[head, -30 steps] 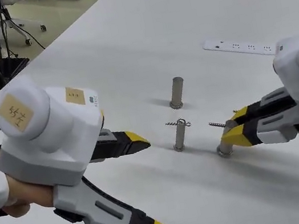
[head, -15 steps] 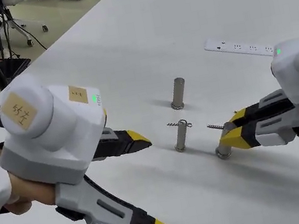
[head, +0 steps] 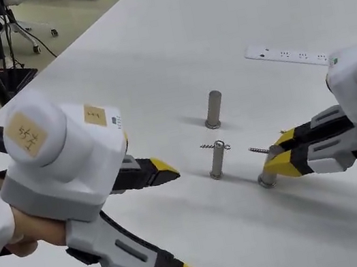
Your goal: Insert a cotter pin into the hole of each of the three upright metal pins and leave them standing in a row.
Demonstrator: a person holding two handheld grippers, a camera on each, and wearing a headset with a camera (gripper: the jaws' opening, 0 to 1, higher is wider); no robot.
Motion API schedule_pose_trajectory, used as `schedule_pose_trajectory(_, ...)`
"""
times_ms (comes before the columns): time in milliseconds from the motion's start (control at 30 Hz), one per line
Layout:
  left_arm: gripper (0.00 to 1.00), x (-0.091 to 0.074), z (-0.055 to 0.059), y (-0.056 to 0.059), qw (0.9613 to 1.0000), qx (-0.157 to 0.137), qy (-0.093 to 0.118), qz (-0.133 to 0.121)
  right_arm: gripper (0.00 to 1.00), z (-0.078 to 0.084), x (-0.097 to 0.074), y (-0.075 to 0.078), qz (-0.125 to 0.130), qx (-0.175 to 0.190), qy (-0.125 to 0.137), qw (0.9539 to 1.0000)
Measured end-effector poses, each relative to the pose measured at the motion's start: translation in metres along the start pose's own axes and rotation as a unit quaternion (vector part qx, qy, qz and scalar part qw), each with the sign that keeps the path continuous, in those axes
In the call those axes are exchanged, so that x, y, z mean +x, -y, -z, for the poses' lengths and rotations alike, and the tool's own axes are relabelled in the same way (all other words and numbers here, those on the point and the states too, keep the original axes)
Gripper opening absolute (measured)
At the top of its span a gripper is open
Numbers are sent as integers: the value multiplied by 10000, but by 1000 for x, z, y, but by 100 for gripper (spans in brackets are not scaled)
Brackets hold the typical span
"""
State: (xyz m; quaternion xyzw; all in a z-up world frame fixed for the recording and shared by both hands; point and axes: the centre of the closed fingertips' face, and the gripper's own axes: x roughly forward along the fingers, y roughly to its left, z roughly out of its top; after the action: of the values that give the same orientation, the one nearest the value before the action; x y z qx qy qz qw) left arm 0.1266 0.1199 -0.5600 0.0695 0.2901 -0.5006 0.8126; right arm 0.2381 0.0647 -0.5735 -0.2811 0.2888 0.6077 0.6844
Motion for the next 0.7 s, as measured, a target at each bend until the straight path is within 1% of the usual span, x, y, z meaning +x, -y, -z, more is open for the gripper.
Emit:
schedule_pose_trajectory(33, 95, 0, 1, 1, 10000, -9, -15, 10, 8, 0, 0, 0, -13, -47, -11, 10000)
schedule_pose_trajectory(100, 95, 0, 2, 1, 10000, -4, -38, 18, 8, 0, 0, 0, -37, -23, -23, 10000)
schedule_pose_trajectory(200, 95, 0, 2, 2, 10000, -21, -46, 24, 9, 0, 0, 1, -53, 149, -43, 9999)
schedule_pose_trajectory(300, 95, 0, 2, 1, 10000, -8, -38, 8, 9, 0, 0, 0, -41, 29, -60, 10000)
schedule_pose_trajectory(367, 95, 0, 1, 1, 10000, -25, -27, 6, 9, 1, 0, 1, -40, 73, -62, 9999)
schedule_pose_trajectory(400, 95, 0, 1, 1, 10000, -26, -21, 5, 9, 1, 0, 1, -29, 151, -64, 9999)
schedule_pose_trajectory(433, 95, 0, 1, 1, 10000, -47, -17, 8, 9, 2, 1, 2, 5, 218, -122, 9997)
schedule_pose_trajectory(467, 95, 0, 1, 1, 10000, -67, -19, 21, 10, 6, 2, 2, 34, 179, -211, 9996)
schedule_pose_trajectory(500, 95, 0, 1, 1, 10000, -69, -27, 30, 10, 8, 3, 2, 45, 135, -233, 9996)
schedule_pose_trajectory(567, 95, 0, 1, 1, 10000, -46, -37, 20, 13, 8, 2, 2, 53, 170, -210, 9996)
schedule_pose_trajectory(600, 95, 0, 1, 1, 10000, -48, -33, 15, 15, 5, 0, 1, 39, 290, -127, 9995)
schedule_pose_trajectory(633, 95, -1, 0, 1, 10000, -49, -16, -2, 18, 4, -2, 1, 51, 325, -100, 9994)
schedule_pose_trajectory(700, 95, -2, -1, -1, 10000, -51, 4, -40, 20, 1, -7, 2, 120, 319, -64, 9994)
